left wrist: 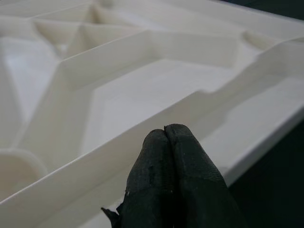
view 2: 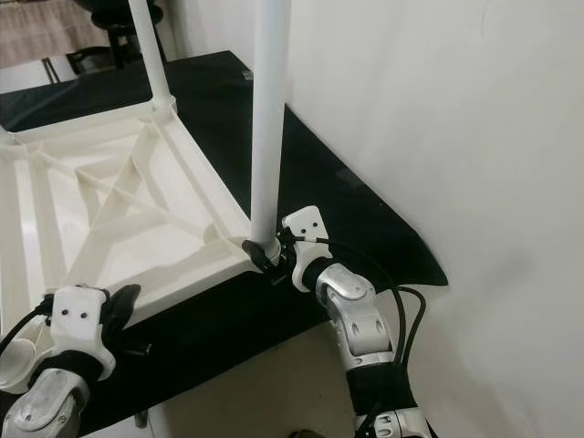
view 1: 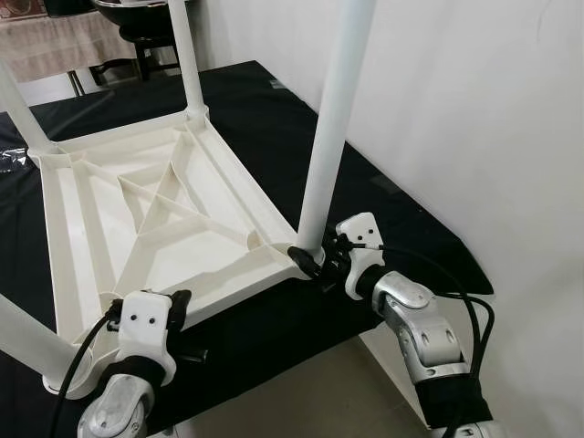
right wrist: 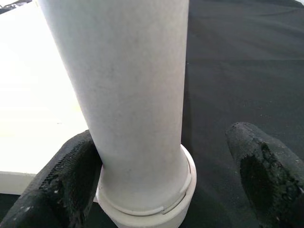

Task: Building children table

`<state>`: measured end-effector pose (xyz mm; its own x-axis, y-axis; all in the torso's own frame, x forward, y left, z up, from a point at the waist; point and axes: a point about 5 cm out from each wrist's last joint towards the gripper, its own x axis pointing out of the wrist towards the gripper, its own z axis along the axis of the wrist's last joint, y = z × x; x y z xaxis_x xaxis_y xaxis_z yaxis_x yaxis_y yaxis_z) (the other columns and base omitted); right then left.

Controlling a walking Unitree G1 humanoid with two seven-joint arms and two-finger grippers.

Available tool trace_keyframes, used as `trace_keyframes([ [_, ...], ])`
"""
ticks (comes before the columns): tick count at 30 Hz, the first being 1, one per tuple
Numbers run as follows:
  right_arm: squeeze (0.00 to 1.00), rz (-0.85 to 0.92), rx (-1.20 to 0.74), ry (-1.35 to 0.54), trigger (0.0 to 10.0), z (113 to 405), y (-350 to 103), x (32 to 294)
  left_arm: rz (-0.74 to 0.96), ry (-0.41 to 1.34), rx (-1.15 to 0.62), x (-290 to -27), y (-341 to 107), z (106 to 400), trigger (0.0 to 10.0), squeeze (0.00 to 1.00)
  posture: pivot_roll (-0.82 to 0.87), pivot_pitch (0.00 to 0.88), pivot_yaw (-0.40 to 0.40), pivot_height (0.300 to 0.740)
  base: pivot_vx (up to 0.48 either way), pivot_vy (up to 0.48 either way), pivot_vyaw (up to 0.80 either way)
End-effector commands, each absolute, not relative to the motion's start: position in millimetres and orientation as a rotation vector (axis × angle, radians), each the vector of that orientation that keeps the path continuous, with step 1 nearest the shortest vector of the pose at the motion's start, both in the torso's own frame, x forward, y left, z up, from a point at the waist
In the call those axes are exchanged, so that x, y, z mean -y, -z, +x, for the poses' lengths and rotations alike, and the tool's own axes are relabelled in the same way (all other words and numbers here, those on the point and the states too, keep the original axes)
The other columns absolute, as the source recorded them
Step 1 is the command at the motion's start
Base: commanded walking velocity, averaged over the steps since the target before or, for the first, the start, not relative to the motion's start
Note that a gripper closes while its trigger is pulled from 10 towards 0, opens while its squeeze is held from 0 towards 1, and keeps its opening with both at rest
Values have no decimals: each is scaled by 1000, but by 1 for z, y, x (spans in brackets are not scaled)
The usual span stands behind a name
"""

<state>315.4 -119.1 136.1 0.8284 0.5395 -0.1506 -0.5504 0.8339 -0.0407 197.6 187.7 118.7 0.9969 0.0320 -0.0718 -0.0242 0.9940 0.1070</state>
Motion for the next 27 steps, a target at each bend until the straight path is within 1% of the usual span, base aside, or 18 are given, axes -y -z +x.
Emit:
trace_keyframes([
  [1, 0, -71, -157, -550, 10000, 313, -133, 124, 120, -91, -124, -199, -112, 192, 10000, 0, 78, 138, -29, 740, 0, 360, 0],
  [8, 0, -66, -152, -567, 10000, 311, -134, 119, 145, -133, -114, -209, -116, 197, 10000, 0, 79, 141, -32, 740, 0, 446, 0],
  [19, 0, -70, -141, -559, 10000, 313, -137, 114, 154, -153, -92, -214, -120, 200, 10000, 0, 81, 138, -33, 740, 0, 480, 0],
  [27, 0, -71, -137, -565, 10000, 312, -138, 111, 154, -148, -89, -212, -121, 200, 10000, 0, 80, 138, -30, 740, 0, 476, 0],
])
